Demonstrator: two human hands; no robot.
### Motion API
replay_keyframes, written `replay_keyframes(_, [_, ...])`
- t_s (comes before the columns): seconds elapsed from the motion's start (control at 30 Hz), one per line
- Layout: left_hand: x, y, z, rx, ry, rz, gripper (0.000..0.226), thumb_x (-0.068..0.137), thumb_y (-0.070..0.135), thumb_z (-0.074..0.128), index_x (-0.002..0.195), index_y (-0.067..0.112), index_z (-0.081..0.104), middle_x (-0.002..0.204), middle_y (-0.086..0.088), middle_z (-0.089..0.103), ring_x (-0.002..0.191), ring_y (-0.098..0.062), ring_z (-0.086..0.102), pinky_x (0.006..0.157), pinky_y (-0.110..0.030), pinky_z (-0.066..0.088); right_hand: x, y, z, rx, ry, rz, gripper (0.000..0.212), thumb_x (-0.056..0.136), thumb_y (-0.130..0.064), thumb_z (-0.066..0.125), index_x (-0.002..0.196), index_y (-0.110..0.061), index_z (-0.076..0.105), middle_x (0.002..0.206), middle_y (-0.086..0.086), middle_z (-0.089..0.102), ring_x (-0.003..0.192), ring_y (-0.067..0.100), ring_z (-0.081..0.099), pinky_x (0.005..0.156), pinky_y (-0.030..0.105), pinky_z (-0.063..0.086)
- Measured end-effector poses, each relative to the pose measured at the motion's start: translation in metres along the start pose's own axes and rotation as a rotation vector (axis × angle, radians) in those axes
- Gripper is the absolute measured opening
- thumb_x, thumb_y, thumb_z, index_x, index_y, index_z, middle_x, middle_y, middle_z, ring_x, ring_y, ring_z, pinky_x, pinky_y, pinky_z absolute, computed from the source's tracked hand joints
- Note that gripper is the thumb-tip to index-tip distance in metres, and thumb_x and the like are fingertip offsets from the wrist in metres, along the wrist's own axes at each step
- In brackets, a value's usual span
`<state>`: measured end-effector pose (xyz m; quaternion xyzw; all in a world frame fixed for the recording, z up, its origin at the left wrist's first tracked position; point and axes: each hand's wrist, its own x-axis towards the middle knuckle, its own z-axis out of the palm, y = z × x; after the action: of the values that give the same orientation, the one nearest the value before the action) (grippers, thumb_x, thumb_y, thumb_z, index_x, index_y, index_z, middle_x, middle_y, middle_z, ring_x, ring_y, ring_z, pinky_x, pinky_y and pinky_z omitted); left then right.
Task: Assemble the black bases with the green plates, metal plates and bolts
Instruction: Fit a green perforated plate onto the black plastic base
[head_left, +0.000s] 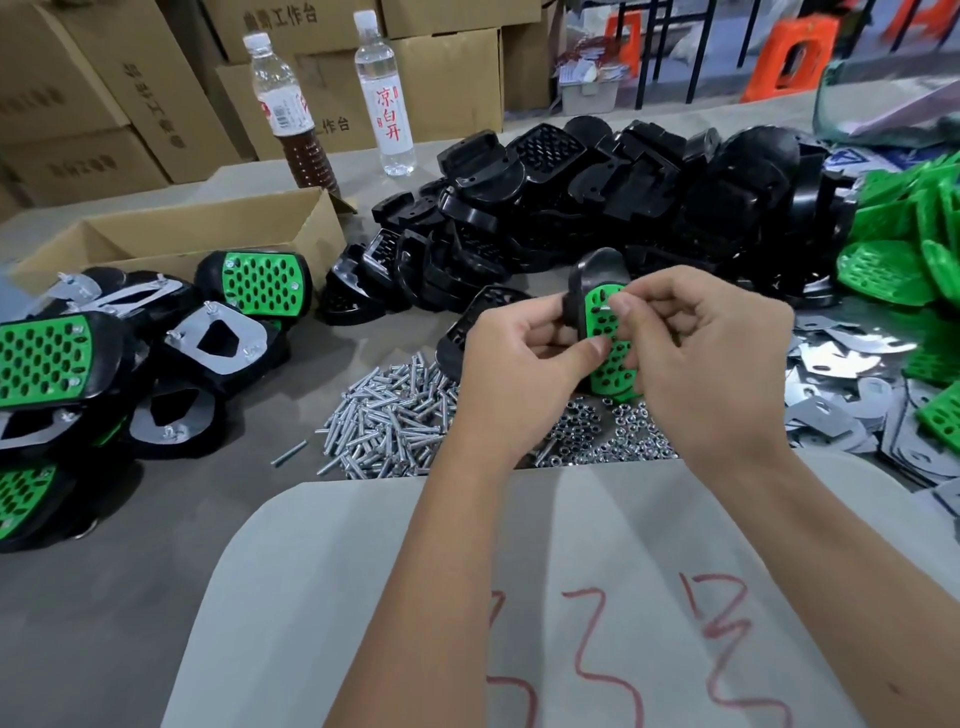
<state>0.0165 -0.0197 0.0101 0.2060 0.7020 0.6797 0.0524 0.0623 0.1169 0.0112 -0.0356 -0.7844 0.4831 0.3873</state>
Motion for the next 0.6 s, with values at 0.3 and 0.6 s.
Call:
replay_keyframes(0.3, [-0.002,-0.007,0.009,-0.009,0.016,-0.021,0.018,0.088,-0.001,0.077,0.102,0.01,0.08,0.073,-0.015,0.069,0.073,-0.029,0.069,0.076,-0.05,0.064,0.008,0.003,-0.008,-0.063,-0.102,-0.015,0.011,0.094,-0.009,0.075,0.084,-0.014,0.076,0.068,-0.01,0.069,0.06,0.011,0.063,0.062,0.037,0.055])
replay_keyframes(0.6, [-0.001,-0.006,0.014,0.038,-0.029,0.029,0.019,0.086,0.007,0.077,0.104,0.012,0.078,0.074,-0.004,0.068,0.081,-0.037,0.075,0.069,-0.057,0.064,0.011,0.001,-0.013,-0.235,-0.079,-0.164,0.009,0.092,-0.012,0.075,0.084,-0.011,0.076,0.068,-0.007,0.068,0.06,0.004,0.059,0.061,0.032,0.052])
